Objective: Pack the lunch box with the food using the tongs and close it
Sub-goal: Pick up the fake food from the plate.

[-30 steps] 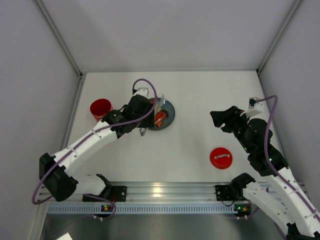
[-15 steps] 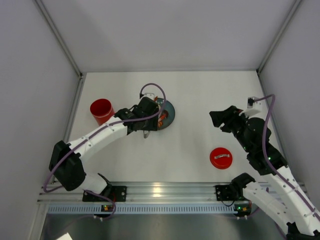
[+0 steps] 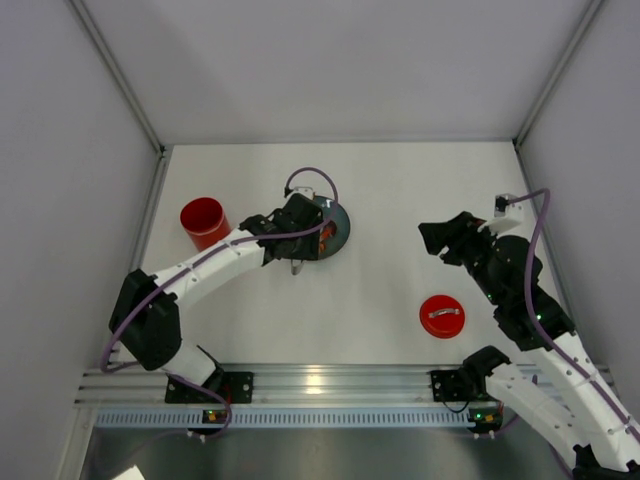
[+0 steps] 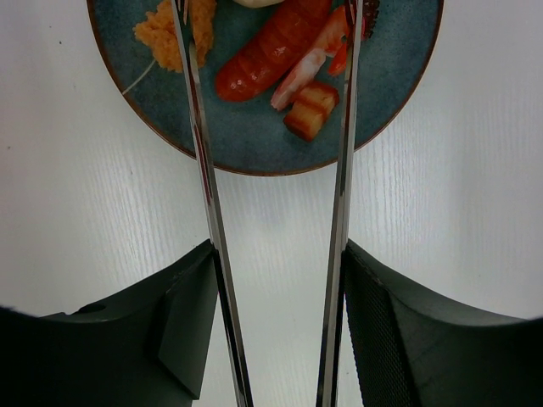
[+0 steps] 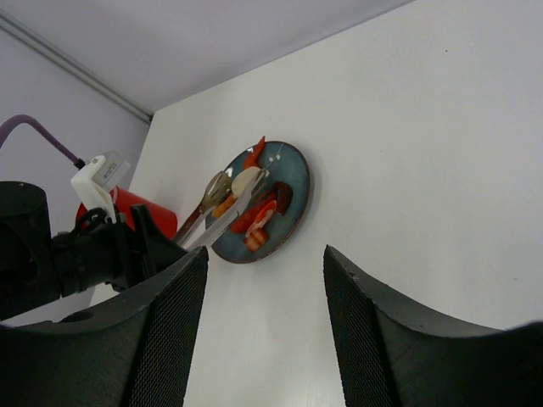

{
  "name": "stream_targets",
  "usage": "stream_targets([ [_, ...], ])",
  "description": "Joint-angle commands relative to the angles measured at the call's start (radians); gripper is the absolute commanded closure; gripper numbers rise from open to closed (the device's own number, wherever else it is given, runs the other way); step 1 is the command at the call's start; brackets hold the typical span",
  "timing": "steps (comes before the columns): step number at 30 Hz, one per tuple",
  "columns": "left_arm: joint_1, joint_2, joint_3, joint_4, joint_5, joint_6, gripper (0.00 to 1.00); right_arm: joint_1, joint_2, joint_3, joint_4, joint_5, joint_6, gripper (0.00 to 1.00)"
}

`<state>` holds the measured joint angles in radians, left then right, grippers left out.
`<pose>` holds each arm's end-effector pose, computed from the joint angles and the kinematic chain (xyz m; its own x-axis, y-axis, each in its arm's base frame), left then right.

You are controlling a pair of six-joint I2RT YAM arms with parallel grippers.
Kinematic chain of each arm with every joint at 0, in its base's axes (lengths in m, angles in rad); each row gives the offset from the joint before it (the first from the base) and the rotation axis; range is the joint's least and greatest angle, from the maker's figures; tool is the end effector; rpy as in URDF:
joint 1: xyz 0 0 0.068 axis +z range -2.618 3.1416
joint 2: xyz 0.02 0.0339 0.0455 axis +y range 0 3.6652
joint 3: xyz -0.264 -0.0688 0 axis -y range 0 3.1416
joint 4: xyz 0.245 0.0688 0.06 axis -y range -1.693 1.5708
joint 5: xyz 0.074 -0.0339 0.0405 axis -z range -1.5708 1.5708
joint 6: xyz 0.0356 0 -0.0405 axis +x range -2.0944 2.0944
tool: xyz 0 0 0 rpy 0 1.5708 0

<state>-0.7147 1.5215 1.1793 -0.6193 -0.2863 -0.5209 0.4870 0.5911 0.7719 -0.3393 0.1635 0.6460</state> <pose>0.2481 -0.2020 0.2628 -0.7894 0.0529 -0.6116 0.1312 0.9878 -0.0839 0.1253 0.0598 0.3465 -0.3038 0.5112 -0.8040 -0.1713 0.8008 0.5739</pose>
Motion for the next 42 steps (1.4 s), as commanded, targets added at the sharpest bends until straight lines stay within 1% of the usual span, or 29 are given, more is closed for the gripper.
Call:
stream_targets([
  [1, 0.006, 0.008, 0.019, 0.061, -0.014, 0.004, 0.38, 0.015, -0.007, -0.014, 0.003, -0.005, -0.014, 0.44],
  [8, 0.008, 0.005, 0.023, 0.059, -0.008, 0.005, 0.41, 0.015, -0.005, -0.025, 0.011, -0.007, -0.009, 0.45],
  [12, 0.008, 0.000, 0.026, 0.056, -0.011, 0.009, 0.43, 0.015, -0.002, -0.029, 0.013, -0.007, -0.009, 0.48],
  [24, 0.011, -0.014, 0.046, 0.038, -0.007, 0.006, 0.59, 0.015, 0.004, -0.034, 0.016, -0.009, -0.006, 0.57],
  [31, 0.011, -0.078, 0.086, 0.001, -0.008, 0.013, 0.62, 0.015, 0.007, -0.037, 0.020, -0.012, -0.005, 0.60],
  [42, 0.009, -0.172, 0.118, -0.063, -0.042, 0.015, 0.62, 0.013, 0.010, -0.040, 0.028, -0.013, -0.003, 0.61],
])
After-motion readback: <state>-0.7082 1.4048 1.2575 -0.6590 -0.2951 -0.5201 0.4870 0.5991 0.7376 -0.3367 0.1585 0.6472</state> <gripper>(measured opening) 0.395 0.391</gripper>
